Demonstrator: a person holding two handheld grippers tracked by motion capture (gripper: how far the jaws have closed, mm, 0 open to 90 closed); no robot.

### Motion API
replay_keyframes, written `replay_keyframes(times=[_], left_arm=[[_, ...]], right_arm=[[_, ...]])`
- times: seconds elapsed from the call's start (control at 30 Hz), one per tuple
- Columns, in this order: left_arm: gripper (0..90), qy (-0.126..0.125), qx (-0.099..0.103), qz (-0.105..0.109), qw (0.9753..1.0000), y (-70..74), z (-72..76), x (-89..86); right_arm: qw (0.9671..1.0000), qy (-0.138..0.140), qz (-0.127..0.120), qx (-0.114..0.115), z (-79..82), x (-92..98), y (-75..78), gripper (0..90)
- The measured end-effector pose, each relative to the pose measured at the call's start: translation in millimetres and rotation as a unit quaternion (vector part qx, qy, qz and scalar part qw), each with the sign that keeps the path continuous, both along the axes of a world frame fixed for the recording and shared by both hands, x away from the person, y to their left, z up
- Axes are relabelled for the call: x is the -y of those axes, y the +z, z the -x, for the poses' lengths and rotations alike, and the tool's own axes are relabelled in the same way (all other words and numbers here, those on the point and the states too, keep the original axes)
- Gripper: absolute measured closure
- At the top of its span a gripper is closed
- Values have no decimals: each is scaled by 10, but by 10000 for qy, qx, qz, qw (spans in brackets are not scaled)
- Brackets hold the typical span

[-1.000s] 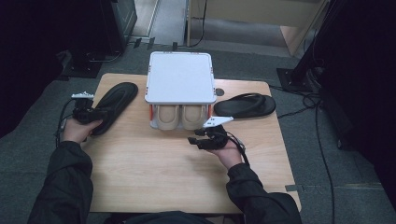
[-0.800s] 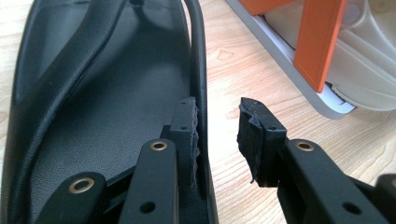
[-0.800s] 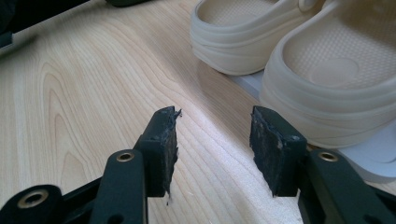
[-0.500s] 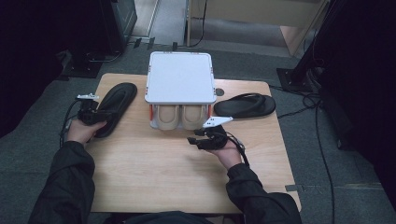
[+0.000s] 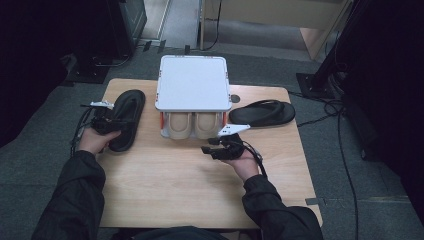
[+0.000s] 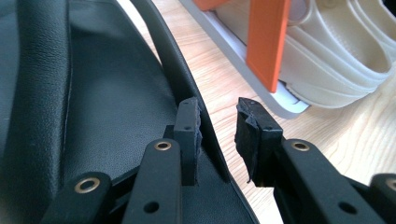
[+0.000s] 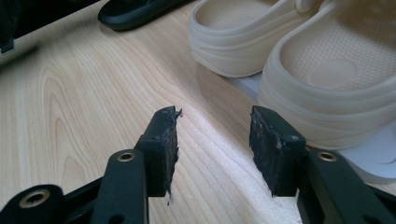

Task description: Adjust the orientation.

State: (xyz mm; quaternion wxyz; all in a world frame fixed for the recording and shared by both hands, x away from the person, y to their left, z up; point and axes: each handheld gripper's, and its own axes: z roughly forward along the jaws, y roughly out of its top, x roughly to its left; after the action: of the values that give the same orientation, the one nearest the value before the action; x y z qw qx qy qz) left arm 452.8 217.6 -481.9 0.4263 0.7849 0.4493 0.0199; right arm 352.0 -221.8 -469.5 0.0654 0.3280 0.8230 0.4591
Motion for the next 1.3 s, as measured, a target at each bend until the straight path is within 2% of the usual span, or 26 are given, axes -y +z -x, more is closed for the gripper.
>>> replay_keyframes(times=[0.17, 0.33, 0.53, 0.73, 0.8, 0.97, 1.07, 1.13, 1.3], left_arm=[[694, -104, 41, -12, 9999, 2, -1, 103], [694, -100, 18, 14, 9999, 0, -7, 109], [691, 55, 27, 71, 10000, 44, -8, -19], [678, 317, 265, 145, 9990, 173, 25, -227], [664, 387, 320, 65, 9987, 194, 31, -273], [628, 468, 296, -10, 9985, 173, -13, -350], [581, 532, 265, 18, 9982, 162, -41, -374], [577, 544, 243, -97, 9982, 148, -69, -391], [552, 588, 160, -151, 9980, 87, -149, -403]], right_arm=[[10000, 35, 24, -25, 2, -29, -12, 522], [10000, 39, 31, -24, -1, -31, -18, 522], [10000, 31, 27, -31, 0, -31, -17, 522], [10000, 14, 29, -32, 0, -23, -15, 522], [10000, 13, 22, -44, 1, -22, -16, 522], [10000, 7, 22, -46, 15, -14, -26, 522], [10000, -3, 26, -46, 27, -1, -23, 522], [10000, -16, -7, -48, 38, 10, -24, 522], [10000, -43, 40, -48, 62, 39, -25, 522]])
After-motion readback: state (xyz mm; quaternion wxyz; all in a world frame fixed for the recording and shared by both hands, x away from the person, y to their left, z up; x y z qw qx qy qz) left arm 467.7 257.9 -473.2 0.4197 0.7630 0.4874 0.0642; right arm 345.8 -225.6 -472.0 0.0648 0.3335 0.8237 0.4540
